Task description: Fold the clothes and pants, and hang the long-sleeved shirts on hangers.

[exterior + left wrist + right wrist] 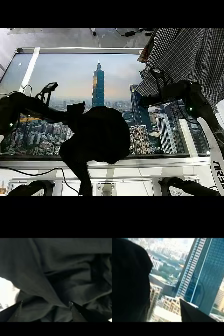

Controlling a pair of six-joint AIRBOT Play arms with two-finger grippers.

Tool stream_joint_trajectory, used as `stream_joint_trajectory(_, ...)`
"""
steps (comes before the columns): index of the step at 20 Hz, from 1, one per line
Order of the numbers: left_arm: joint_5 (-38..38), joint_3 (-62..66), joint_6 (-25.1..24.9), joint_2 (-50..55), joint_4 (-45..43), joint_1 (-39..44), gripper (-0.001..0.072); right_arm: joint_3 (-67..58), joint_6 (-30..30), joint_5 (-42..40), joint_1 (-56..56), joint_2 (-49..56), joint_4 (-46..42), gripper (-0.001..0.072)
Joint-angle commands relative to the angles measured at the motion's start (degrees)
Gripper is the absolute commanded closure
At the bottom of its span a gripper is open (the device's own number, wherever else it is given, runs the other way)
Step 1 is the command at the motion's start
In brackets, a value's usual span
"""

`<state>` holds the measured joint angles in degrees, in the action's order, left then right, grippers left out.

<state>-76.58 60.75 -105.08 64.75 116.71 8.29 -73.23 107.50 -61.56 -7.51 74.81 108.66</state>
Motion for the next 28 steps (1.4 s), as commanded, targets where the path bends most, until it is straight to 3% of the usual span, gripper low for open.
stream_joint_trajectory(1,0.3,-1.5,-0.8,1.2,3.4,2.4,0.0002,0.0,-3.8,4.4,0.0,0.0,1.5,0.029)
stream_joint_trajectory(8,3.3,-1.5,-0.8,7.2,2.9,8.0,0.0002,0.0,-4.8,6.5,0.0,0.1,1.0,0.0286)
stream_joint_trajectory(9,4.0,-1.5,-0.8,8.3,1.5,8.0,0.0002,0.0,-4.4,5.5,-0.3,0.2,0.9,0.0241)
stream_joint_trajectory(10,4.4,-1.5,-0.8,9.2,0.7,8.0,0.0002,0.1,-0.7,3.5,-0.8,0.4,1.1,0.0151)
stream_joint_trajectory(13,4.5,-1.5,-0.8,10.6,0.8,8.0,0.0002,0.9,15.0,-4.8,-5.1,0.3,1.1,0.0149)
stream_joint_trajectory(16,4.8,-1.5,-0.8,10.6,0.8,8.0,0.0018,2.9,21.4,-11.8,-11.8,0.3,2.1,0.0149)
stream_joint_trajectory(17,4.7,-1.5,-0.8,10.6,0.8,8.0,0.0153,3.7,21.2,-13.6,-13.8,0.2,2.1,0.0149)
stream_joint_trajectory(18,4.8,-1.5,-0.8,10.6,0.7,8.0,0.0481,4.3,21.1,-15.8,-15.5,0.2,2.1,0.0149)
stream_joint_trajectory(19,4.9,-1.5,-1.1,10.6,0.2,8.0,0.0668,4.4,21.1,-18.4,-16.3,0.2,2.1,0.0149)
stream_joint_trajectory(24,7.5,-1.3,-1.5,4.6,-2.2,5.4,0.0681,4.4,21.9,-21.7,-16.5,-7.9,2.7,0.015)
stream_joint_trajectory(28,13.5,-1.3,-1.5,-4.9,-2.1,0.6,0.0682,9.5,29.0,-18.6,-18.7,-12.9,15.9,0.0147)
